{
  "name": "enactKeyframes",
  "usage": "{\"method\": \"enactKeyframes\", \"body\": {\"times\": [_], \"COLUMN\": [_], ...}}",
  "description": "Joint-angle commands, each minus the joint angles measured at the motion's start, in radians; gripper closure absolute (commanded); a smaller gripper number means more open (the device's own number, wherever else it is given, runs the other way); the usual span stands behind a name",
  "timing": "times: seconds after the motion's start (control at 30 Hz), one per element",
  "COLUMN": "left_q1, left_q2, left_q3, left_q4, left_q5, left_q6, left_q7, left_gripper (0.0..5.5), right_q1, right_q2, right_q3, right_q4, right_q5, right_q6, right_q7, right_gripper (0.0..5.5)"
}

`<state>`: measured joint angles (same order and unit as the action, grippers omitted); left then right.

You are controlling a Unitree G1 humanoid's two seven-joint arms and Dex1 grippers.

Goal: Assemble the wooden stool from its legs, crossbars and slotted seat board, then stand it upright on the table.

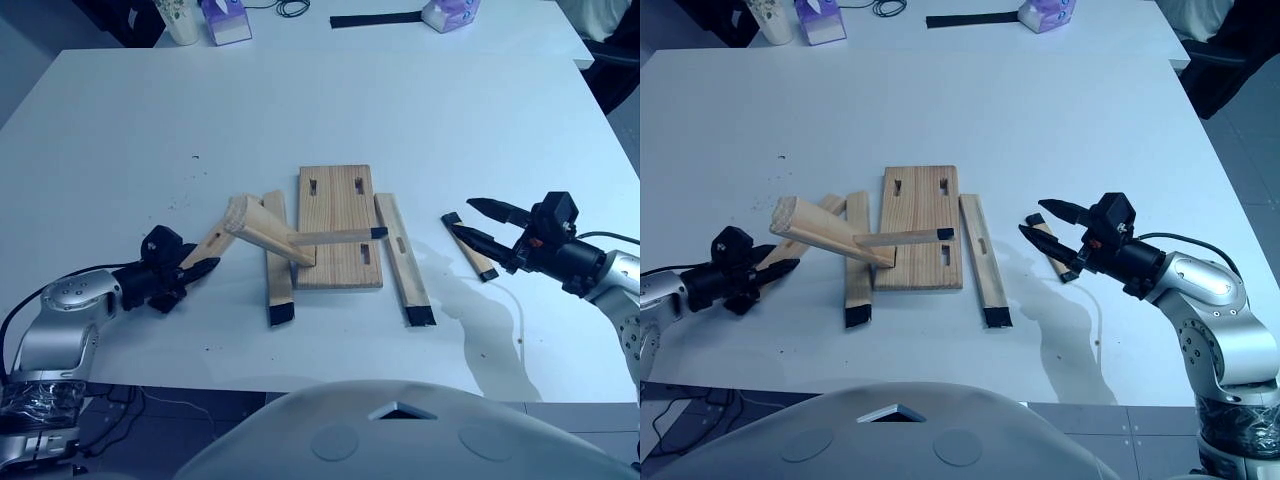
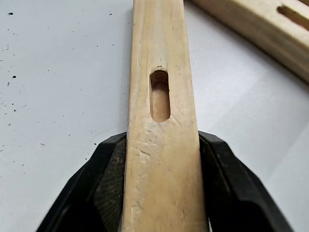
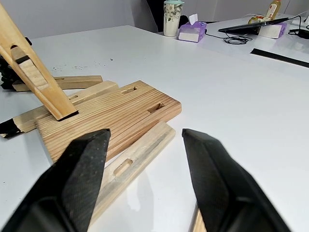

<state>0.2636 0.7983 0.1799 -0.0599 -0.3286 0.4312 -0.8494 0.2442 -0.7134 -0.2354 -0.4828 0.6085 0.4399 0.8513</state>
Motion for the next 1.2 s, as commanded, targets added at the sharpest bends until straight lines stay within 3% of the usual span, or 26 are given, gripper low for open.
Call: {"method": "enactKeyframes", "body": {"times": [0.03,0.13,0.37,0.53,0.77,0.9,1.03,1.2], "left_q1": [0.019,-0.019,-0.229,-0.374,-0.751,-0.9,-0.95,-0.847], "left_q2": [-0.026,-0.036,-0.111,-0.09,-0.048,-0.03,-0.015,-0.04], "left_q3": [-0.014,0.024,0.273,0.349,0.316,0.25,0.198,0.193], "left_q4": [0.025,0.042,-0.028,-0.104,-0.198,-0.18,-0.185,-0.314], "left_q5": [-0.021,-0.066,-0.384,-0.569,-0.946,-1.04,-1.067,-1.162], "left_q6": [0.045,0.056,0.175,0.267,0.47,0.531,0.569,0.577], "left_q7": [-0.016,-0.022,0.045,0.078,0.19,0.184,0.142,0.191], "left_gripper": [3.49,3.49,3.49,3.49,3.49,3.49,3.49,3.49], "right_q1": [-0.048,-0.073,-0.159,-0.226,-0.439,-0.523,-0.568,-0.657], "right_q2": [-0.019,-0.018,-0.025,-0.03,-0.009,-0.002,-0.008,0.007], "right_q3": [0.004,0.008,-0.006,-0.043,-0.147,-0.188,-0.193,-0.089], "right_q4": [0.029,0.046,0.101,0.151,0.181,0.172,0.126,0.098], "right_q5": [-0.014,-0.016,0.005,0.053,0.296,0.427,0.544,0.629], "right_q6": [0.004,0.002,0.015,0.039,0.16,0.217,0.269,0.329], "right_q7": [0.006,0.009,0.033,0.05,0.001,-0.047,-0.074,-0.028], "right_gripper": [2.76,2.76,2.76,2.76,2.76,2.76,2.76,1.93]}}
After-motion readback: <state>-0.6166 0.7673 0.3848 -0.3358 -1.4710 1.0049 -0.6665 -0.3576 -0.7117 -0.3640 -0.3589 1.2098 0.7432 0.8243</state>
